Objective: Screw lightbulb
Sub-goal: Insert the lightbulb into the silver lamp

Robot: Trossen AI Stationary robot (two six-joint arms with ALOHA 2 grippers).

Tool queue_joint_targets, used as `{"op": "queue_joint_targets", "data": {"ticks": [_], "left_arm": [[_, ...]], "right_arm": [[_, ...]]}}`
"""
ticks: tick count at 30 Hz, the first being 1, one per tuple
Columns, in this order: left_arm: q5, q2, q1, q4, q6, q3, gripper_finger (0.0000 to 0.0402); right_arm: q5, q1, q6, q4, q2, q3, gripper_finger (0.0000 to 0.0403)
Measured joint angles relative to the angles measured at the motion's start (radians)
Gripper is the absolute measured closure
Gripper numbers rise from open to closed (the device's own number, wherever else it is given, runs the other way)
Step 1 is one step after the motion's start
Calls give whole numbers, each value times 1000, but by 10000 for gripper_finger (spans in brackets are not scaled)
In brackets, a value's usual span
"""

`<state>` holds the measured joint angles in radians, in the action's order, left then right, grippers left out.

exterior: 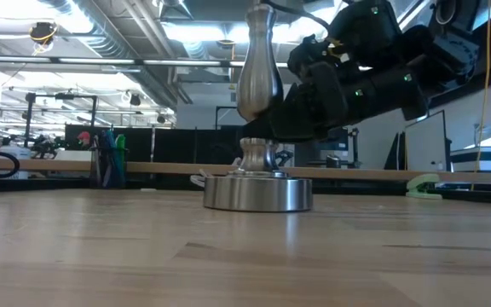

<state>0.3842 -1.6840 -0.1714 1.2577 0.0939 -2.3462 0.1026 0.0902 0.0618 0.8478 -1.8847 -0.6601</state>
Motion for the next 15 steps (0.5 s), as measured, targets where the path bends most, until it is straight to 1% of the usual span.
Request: {"op": "queue_joint_targets", "data": {"ticks": [2,3,4,6,8,10,13,15], "left_arm": [[1,-2,1,1,2,1,135],[1,-1,0,-1,2,1,135],[1,2,0,-1,1,1,135],[1,7,-1,0,-2,-1,135],[1,7,-1,11,-2,-1,135],[1,6,0,22,-3,0,135],[1,5,0,21,-5,0,135],[1,6,0,21,-11,0,135]], "right_arm": [[-15,-1,12,6,0,0,245],[-25,-1,14,5,3,0,238],[-35,-1,18,-3,12,0,222],[-53,-2,36,-44,49,0,172],[-55,-1,46,-135,108,5,121],[-59,-2,46,-241,175,12,79],[-41,-1,46,-381,317,3,37],[-35,0,46,-514,401,2,21]]}}
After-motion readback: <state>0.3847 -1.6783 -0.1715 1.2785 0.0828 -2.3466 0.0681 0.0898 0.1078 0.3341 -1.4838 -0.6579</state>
